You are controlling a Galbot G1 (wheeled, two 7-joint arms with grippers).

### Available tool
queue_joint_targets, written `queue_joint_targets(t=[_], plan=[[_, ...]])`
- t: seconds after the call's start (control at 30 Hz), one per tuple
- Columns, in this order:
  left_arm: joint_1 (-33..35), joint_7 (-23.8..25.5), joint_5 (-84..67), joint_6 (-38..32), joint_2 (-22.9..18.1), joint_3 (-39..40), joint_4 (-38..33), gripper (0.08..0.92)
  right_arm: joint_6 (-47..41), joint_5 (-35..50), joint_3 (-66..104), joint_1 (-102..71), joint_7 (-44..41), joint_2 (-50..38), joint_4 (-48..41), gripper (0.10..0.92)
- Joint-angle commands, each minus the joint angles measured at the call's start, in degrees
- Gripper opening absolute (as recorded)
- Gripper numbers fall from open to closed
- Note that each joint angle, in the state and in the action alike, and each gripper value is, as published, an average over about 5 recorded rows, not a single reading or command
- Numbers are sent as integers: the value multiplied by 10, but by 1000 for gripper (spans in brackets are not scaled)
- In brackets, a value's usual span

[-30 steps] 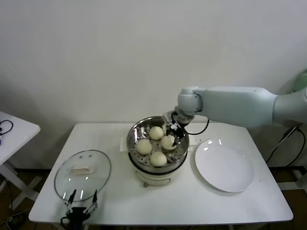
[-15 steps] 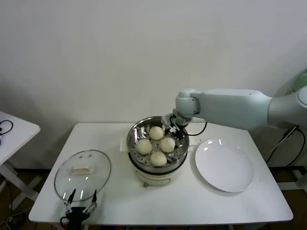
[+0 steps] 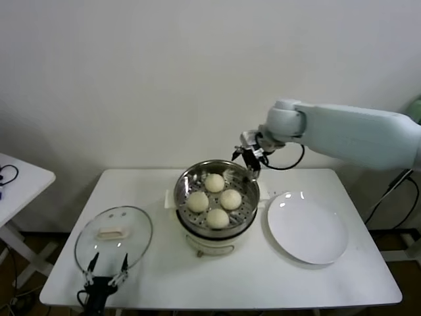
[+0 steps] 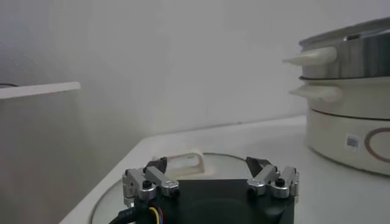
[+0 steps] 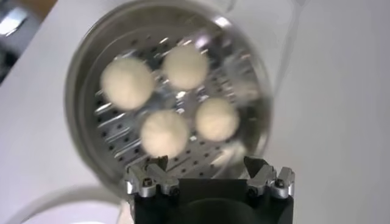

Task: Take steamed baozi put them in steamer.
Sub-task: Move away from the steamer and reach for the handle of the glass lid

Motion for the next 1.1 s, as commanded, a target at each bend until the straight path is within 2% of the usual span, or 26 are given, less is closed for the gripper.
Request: queue_joint_targets(t=[0.03,0.13,0.2,0.33,0.43,0.63,0.73,0.87,1.1], plan=[[-6,2,-3,7,16,-4,-7,823,23,57,388,-362,350,-267,183,823],[-6,1,-3,7,21,-5,-7,823,47,56,515,-535,450,-313,242,823],[-7,0,1,4,23,-6,-6,823,63,46,654,-694,483,-322,271,823],[-14,-19,50,-13,25,-12,-4,823,95,22,970,-1023,495,-268,299,823],[-24,-59,154,-38,28,-27,2,823,119,8,1106,-1154,492,-209,301,823],[-51,-163,432,-83,38,-59,32,823,175,-25,1204,-1283,480,-104,269,823],[-55,-189,534,-89,50,-58,42,823,204,-36,1222,-1312,478,-57,251,823],[-52,-176,617,-88,70,-51,43,823,237,-40,1233,-1331,479,-8,237,823],[-59,-134,671,-82,104,-51,27,823,293,-35,1240,-1343,479,43,215,823]])
